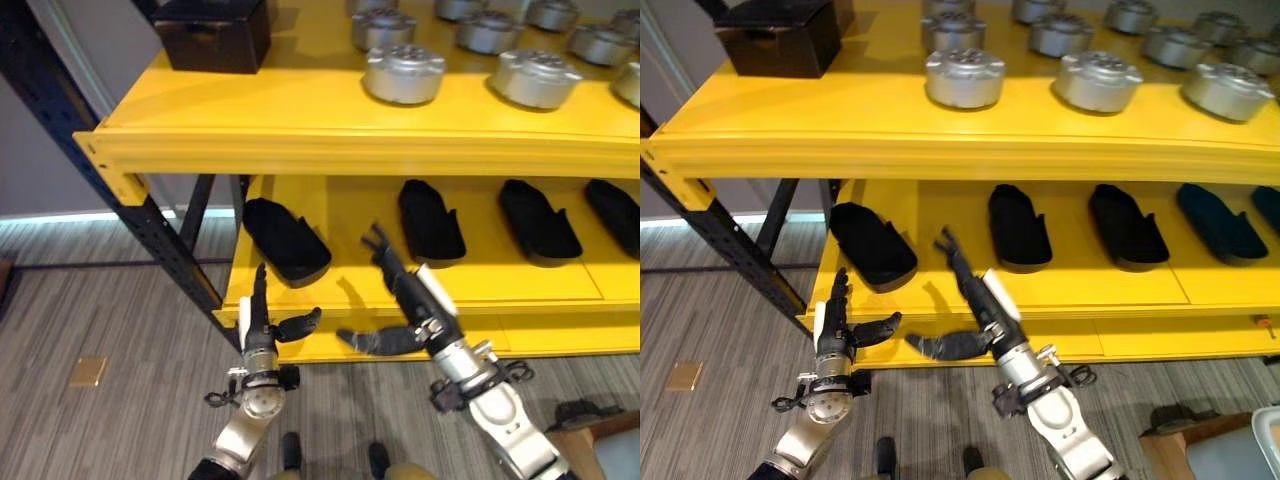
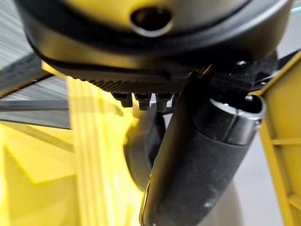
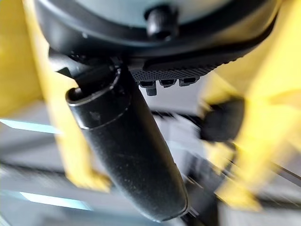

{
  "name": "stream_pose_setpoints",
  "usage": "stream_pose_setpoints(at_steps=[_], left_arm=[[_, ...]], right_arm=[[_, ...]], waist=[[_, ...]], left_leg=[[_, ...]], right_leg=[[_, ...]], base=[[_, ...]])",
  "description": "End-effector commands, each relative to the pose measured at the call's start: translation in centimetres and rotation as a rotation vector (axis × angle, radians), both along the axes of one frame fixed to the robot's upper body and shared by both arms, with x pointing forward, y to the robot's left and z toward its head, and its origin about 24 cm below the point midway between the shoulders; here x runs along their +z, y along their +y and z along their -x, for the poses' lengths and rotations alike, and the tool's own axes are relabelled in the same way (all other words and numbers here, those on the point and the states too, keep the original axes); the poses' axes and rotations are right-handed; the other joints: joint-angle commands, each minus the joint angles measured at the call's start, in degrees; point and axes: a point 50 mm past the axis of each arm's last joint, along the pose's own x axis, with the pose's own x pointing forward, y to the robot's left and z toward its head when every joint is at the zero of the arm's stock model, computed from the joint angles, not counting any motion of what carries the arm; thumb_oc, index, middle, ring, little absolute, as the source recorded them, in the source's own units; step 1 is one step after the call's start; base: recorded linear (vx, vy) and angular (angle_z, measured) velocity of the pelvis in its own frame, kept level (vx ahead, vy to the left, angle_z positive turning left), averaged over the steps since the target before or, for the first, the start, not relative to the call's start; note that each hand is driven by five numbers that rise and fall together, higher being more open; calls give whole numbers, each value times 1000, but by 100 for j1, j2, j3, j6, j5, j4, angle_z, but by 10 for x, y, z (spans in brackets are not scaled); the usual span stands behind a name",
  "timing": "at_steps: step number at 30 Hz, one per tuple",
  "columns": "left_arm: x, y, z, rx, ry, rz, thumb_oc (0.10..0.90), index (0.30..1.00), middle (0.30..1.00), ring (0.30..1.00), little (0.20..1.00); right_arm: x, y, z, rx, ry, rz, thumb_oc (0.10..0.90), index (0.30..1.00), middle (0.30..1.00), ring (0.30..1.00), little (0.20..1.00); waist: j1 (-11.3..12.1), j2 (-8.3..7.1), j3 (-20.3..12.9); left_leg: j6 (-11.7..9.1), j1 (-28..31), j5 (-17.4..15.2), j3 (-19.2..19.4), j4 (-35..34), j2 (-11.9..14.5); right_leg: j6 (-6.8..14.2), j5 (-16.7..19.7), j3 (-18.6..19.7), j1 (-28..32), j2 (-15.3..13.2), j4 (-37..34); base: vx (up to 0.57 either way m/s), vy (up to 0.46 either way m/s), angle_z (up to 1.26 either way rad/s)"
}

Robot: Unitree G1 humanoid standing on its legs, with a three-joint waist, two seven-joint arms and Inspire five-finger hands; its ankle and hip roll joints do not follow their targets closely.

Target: Move parts from the plastic box to the shelf.

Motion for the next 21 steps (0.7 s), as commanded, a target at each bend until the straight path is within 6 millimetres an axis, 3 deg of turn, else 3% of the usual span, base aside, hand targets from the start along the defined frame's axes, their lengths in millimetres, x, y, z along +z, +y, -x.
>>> stream_pose_setpoints(at_steps=[1,3,5,7,13,16,21], left_arm=[[51,10,-20,-31,-289,-49,900,1000,1000,1000,1000],[50,13,-18,-40,-283,-55,900,1000,1000,1000,1000],[41,21,-4,-56,-259,-93,900,1000,1000,1000,1000],[39,25,-1,-34,-261,-95,900,1000,1000,1000,1000],[41,31,0,-10,-269,-97,900,1000,1000,1000,1000],[48,29,-3,13,-309,-113,900,1000,1000,1000,1000],[59,22,-13,-17,-356,-113,900,1000,1000,1000,1000]], right_arm=[[64,16,-2,101,-454,17,900,1000,1000,1000,1000],[63,11,-2,93,-461,49,900,1000,1000,1000,1000],[58,-20,2,-115,-477,33,900,1000,1000,1000,1000],[52,-30,10,-159,-458,54,900,1000,1000,1000,1000],[48,-42,19,-243,-498,75,900,1000,1000,1000,1000],[58,-49,9,-406,-629,88,900,1000,1000,1000,1000],[66,-43,2,-384,-668,71,900,1000,1000,1000,1000]], waist=[[139,-366,164],[146,-374,187],[78,-431,163],[-41,-419,164],[-169,-390,130],[-194,-350,73],[-199,-271,59]], left_leg=[[295,545,-1417,385,580,-519],[305,540,-1416,380,581,-522],[350,592,-1449,393,568,-536],[365,630,-1468,439,550,-543],[386,742,-1479,496,458,-567],[394,832,-1520,524,447,-572],[377,854,-1521,549,455,-561]], right_leg=[[27,38,-226,-258,45,195],[33,55,-227,-262,40,190],[97,50,-223,-233,24,224],[134,50,-127,-268,28,258],[180,58,-4,-253,43,253],[184,22,-7,-183,34,238],[154,-28,-16,-158,28,253]], base=[[-57,8,7],[-47,-10,12],[-54,6,11],[-51,65,1],[-13,40,-10],[37,13,-2],[36,12,-2]])
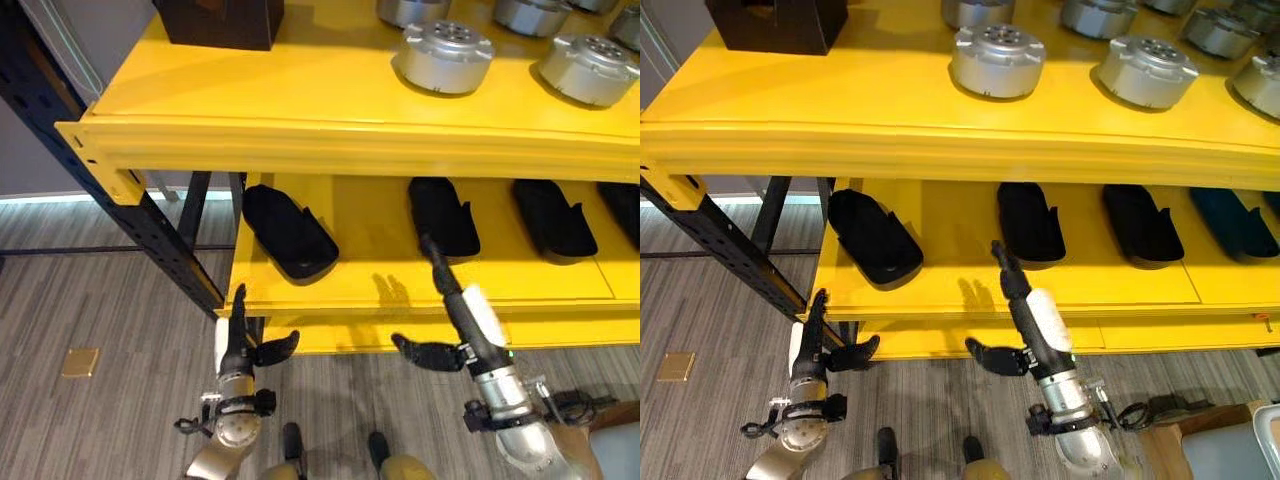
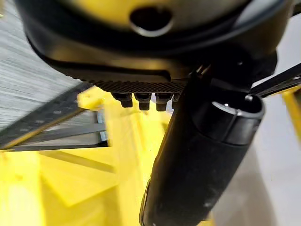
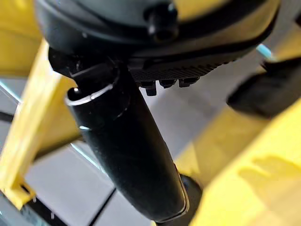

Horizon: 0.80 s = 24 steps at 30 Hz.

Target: Move parts from the plastic box to the shelf.

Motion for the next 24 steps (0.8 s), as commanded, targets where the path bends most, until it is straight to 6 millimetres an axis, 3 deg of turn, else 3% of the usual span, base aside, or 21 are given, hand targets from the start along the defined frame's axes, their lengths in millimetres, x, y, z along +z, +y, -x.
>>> stream_pose_setpoints(at_steps=[1,10,12,17,18,24], left_arm=[[64,-12,-32,-88,-355,-19,900,1000,1000,1000,1000],[73,-26,-45,-118,-367,-4,900,1000,1000,1000,1000],[75,-32,-51,-108,-364,1,900,1000,1000,1000,1000],[74,-32,-53,-99,-358,6,900,1000,1000,1000,1000],[71,-32,-58,-84,-331,28,900,1000,1000,1000,1000],[64,-32,-65,3,-291,22,900,1000,1000,1000,1000]], right_arm=[[47,16,-5,122,-259,-75,900,1000,1000,1000,1000],[52,34,-22,244,-238,-91,900,1000,1000,1000,1000],[52,44,-31,323,-163,-149,900,1000,1000,1000,1000],[51,48,-32,339,-155,-154,900,1000,1000,1000,1000],[50,57,-34,375,-122,-169,900,1000,1000,1000,1000],[41,67,-45,300,-112,-171,900,1000,1000,1000,1000]], waist=[[6,35,-275],[160,63,-283],[250,56,-284],[265,52,-282],[314,59,-272],[386,22,-144]], left_leg=[[294,516,-1311,380,468,-201],[258,492,-1317,319,597,-163],[242,490,-1327,276,704,-150],[236,495,-1326,265,727,-148],[226,483,-1304,254,803,-133],[239,412,-1331,204,1085,-121]], right_leg=[[-101,141,-147,-481,412,328],[-183,45,-302,-405,405,400],[-225,0,-358,-351,410,462],[-233,-5,-374,-331,409,470],[-261,-8,-391,-325,421,530],[-304,-31,-415,-308,453,689]], base=[[52,4,-1],[65,-35,2],[135,-62,2],[61,-20,1],[171,-47,2],[122,-50,5]])
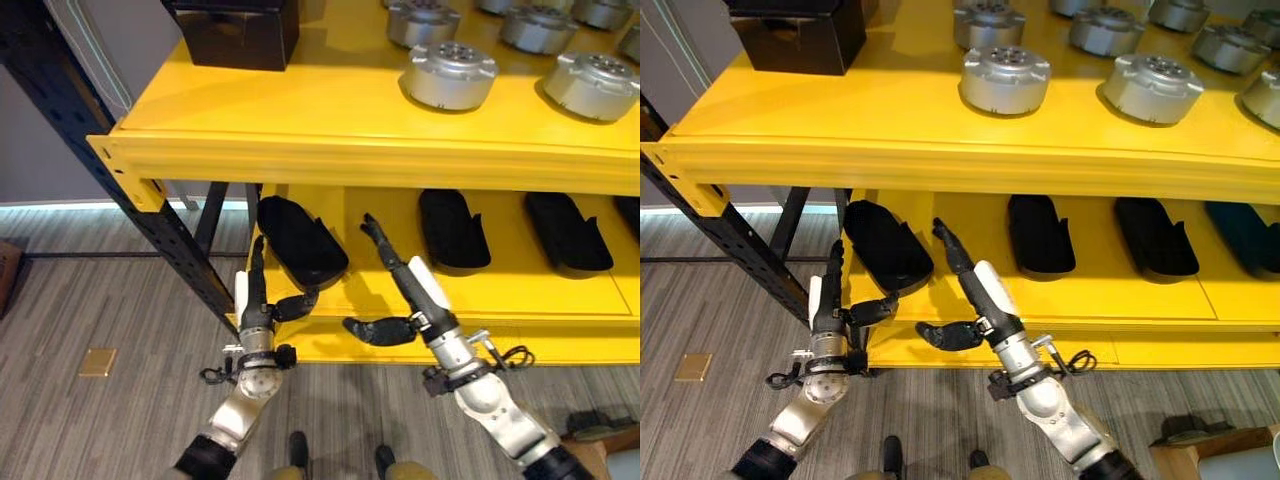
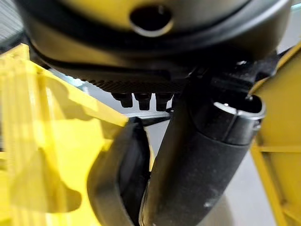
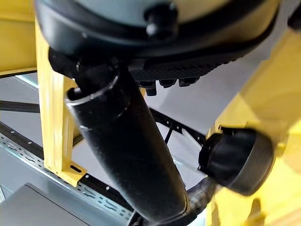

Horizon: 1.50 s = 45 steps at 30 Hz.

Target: Move parts from the plastic box to the shelf.

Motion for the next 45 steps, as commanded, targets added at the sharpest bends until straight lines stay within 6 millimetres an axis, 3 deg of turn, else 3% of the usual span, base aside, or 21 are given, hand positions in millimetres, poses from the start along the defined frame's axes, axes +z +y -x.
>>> stream_pose_setpoints(at_steps=[1,7,19,24,29,33,38,45], left_arm=[[41,-4,-22,65,-205,15,900,1000,1000,1000,1000],[47,-9,-30,81,-215,6,900,1000,1000,1000,1000],[76,-28,-55,38,-285,9,900,1000,1000,1000,1000],[80,-34,-58,1,-297,-2,900,1000,1000,1000,1000],[96,-45,-69,-45,-352,-21,900,1000,1000,1000,1000],[111,-54,-76,-83,-397,-29,900,1000,1000,1000,1000],[111,-54,-76,-83,-397,-29,900,1000,1000,1000,1000],[133,-68,-94,-110,-449,-18,900,1000,1000,1000,1000]], right_arm=[[42,8,-8,-37,-246,-86,900,1000,1000,1000,1000],[45,10,-24,-189,-354,-60,900,1000,1000,1000,1000],[81,10,-61,-346,-496,-94,900,1000,1000,1000,1000],[88,11,-68,-344,-485,-104,900,1000,1000,1000,1000],[110,23,-83,-250,-447,-82,900,1000,1000,1000,1000],[116,33,-93,-172,-393,-62,900,1000,1000,1000,1000],[116,33,-93,-172,-393,-62,900,1000,1000,1000,1000],[138,48,-106,-120,-338,-130,900,1000,1000,1000,1000]], waist=[[125,-78,-130],[228,-108,139],[253,-34,766],[248,-16,846],[225,34,1072],[250,35,1207],[250,35,1207],[217,-47,1464]], left_leg=[[332,7,-1294,299,1053,-114],[359,-319,-1328,253,1380,-101],[316,-853,-1174,133,1571,-117],[287,-936,-1153,120,1638,-113],[226,-1186,-1118,81,1827,-105],[206,-1305,-1114,13,1929,-106],[206,-1306,-1114,13,1930,-106],[168,-1663,-1064,31,1959,-73]], right_leg=[[-234,61,-280,-737,451,626],[-283,67,-283,-900,516,763],[-412,46,-295,-1335,651,975],[-446,31,-317,-1403,660,1036],[-523,-49,-347,-1679,675,1313],[-545,-83,-392,-1832,682,1483],[-545,-83,-393,-1833,682,1483],[-565,-77,-412,-2272,761,1673]], base=[[96,-80,3],[-6,-71,10],[-93,-40,2],[-9,-5,0],[-38,-22,3],[0,-55,8],[-2,-4,5],[-54,-51,1]])
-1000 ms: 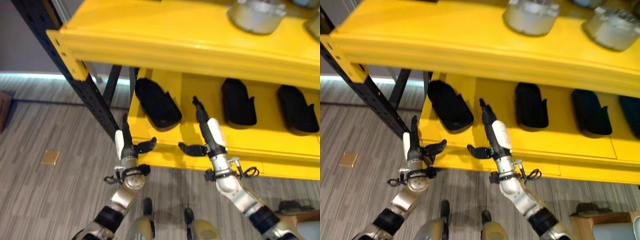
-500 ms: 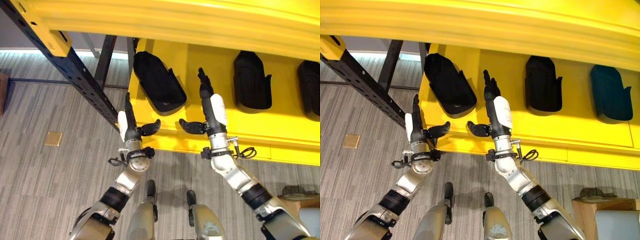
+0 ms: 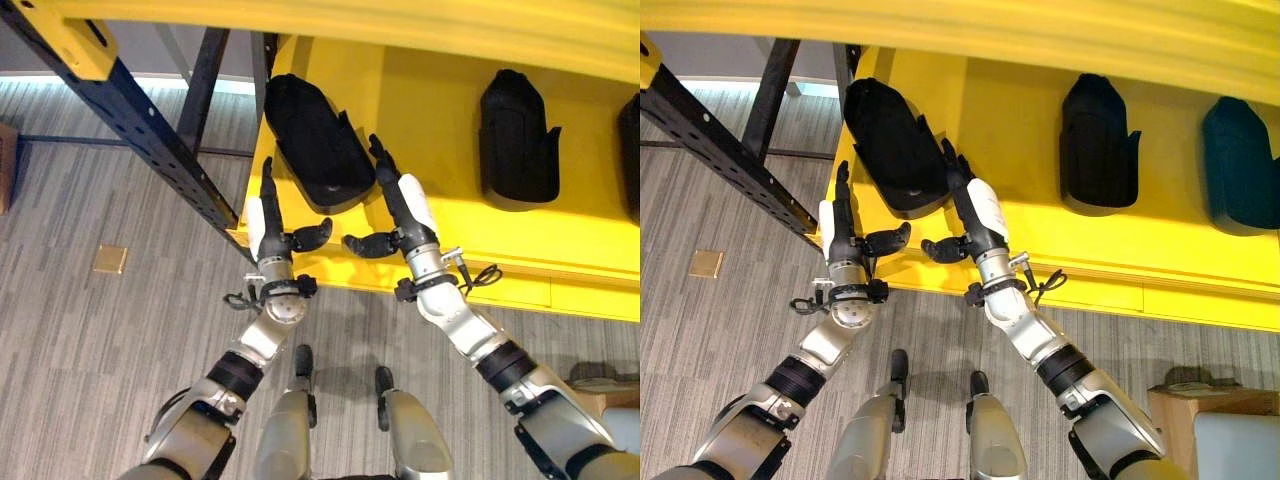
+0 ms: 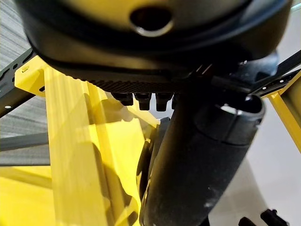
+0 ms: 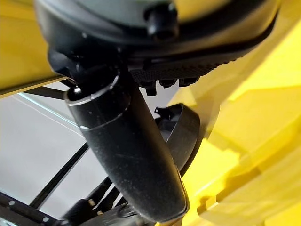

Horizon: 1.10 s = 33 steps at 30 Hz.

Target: Move parts from the plastic box to the shelf.

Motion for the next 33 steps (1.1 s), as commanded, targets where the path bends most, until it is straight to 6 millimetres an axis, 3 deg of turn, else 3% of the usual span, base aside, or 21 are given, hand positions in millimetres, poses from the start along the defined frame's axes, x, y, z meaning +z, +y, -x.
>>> stream_pose_setpoints(at_steps=[1,8,18,33], left_arm=[[29,-37,-2,-139,-107,64,900,1000,1000,1000,1000],[37,-53,-6,-177,-119,150,900,1000,1000,1000,1000],[39,-82,2,-400,-120,116,900,1000,1000,1000,1000],[39,-85,2,-403,-118,136,900,1000,1000,1000,1000]], right_arm=[[58,24,10,131,-197,-149,900,1000,1000,1000,1000],[68,23,1,150,-148,-269,900,1000,1000,1000,1000],[75,50,34,396,-136,-352,900,1000,1000,1000,1000],[74,69,53,551,-97,-368,900,1000,1000,1000,1000]], waist=[[-40,-221,-94],[-115,-186,-94],[-338,-135,-94],[-478,-110,-94]], left_leg=[[394,258,-1085,466,758,-255],[377,-112,-992,470,701,-294],[390,-150,-907,556,561,-342],[386,-12,-878,673,486,-325]], right_leg=[[-322,663,-216,78,468,-806],[-355,635,-197,-369,497,-647],[-365,663,-60,-529,522,-631],[-380,713,18,-439,519,-739]], base=[[0,0,0],[-19,4,-1],[-13,32,0],[-11,9,-3]])
